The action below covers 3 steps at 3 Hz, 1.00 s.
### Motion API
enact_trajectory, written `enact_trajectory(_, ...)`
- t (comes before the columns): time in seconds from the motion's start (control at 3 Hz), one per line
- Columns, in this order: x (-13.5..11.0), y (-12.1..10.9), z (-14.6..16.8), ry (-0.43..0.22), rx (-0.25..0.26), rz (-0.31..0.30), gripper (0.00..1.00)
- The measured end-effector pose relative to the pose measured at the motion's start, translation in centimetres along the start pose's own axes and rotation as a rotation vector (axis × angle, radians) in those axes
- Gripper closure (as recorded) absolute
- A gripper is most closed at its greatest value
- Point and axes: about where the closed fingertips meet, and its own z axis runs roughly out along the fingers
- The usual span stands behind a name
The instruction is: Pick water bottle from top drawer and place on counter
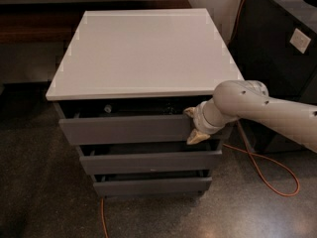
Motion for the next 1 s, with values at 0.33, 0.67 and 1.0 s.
enact_trajectory(0.33, -0.1, 1.0, -0.3, -0.01, -0.01, 0.004, 0.6)
enact_trajectory(0.67, -0.5, 2.0, -1.0, -0.023, -0.011, 0.003, 0.83)
enact_trajectory(1.0, -0.7, 2.4, -1.4, -0.027, -0.012, 0.001, 1.0)
